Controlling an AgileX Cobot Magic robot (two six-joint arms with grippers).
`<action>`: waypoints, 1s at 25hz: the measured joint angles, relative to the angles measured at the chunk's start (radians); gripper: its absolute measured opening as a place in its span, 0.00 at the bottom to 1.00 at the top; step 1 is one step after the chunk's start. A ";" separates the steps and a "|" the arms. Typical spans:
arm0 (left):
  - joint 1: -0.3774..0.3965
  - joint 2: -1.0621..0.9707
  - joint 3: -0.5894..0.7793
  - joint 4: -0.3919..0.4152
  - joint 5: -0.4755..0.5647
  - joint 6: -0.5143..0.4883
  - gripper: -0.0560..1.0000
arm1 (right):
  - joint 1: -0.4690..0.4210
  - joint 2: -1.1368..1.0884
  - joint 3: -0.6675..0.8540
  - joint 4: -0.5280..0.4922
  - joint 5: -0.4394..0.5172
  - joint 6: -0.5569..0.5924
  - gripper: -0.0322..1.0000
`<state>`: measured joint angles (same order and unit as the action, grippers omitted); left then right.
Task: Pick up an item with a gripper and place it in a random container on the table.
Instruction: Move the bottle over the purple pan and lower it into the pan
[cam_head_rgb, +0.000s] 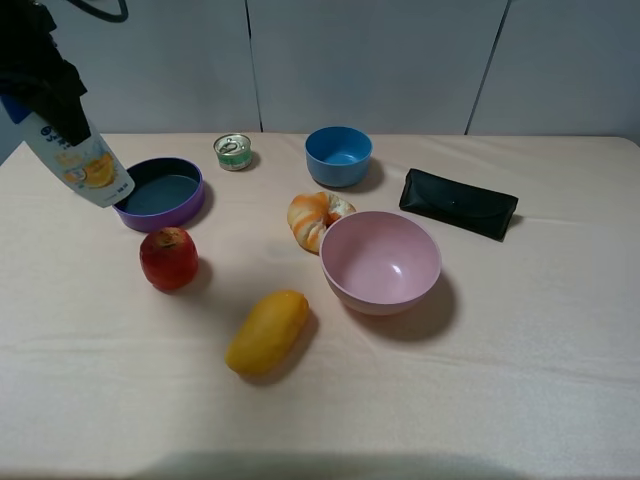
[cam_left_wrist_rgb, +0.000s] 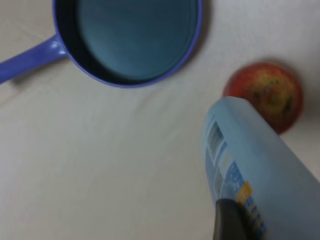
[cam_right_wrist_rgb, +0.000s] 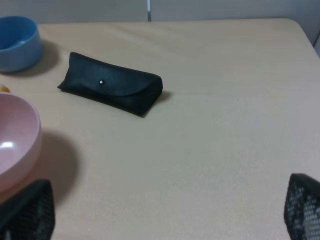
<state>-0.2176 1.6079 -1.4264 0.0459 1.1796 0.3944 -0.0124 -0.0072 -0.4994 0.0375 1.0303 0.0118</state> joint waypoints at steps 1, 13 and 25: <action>0.000 0.019 -0.021 0.004 0.000 -0.005 0.41 | 0.000 0.000 0.000 0.000 0.000 0.000 0.70; 0.016 0.228 -0.251 0.055 0.000 -0.010 0.41 | 0.000 0.000 0.000 0.000 0.000 0.000 0.70; 0.059 0.399 -0.328 0.070 -0.012 -0.010 0.41 | 0.000 0.000 0.000 0.000 0.000 0.000 0.70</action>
<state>-0.1584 2.0070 -1.7542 0.1161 1.1675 0.3848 -0.0124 -0.0072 -0.4994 0.0375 1.0303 0.0118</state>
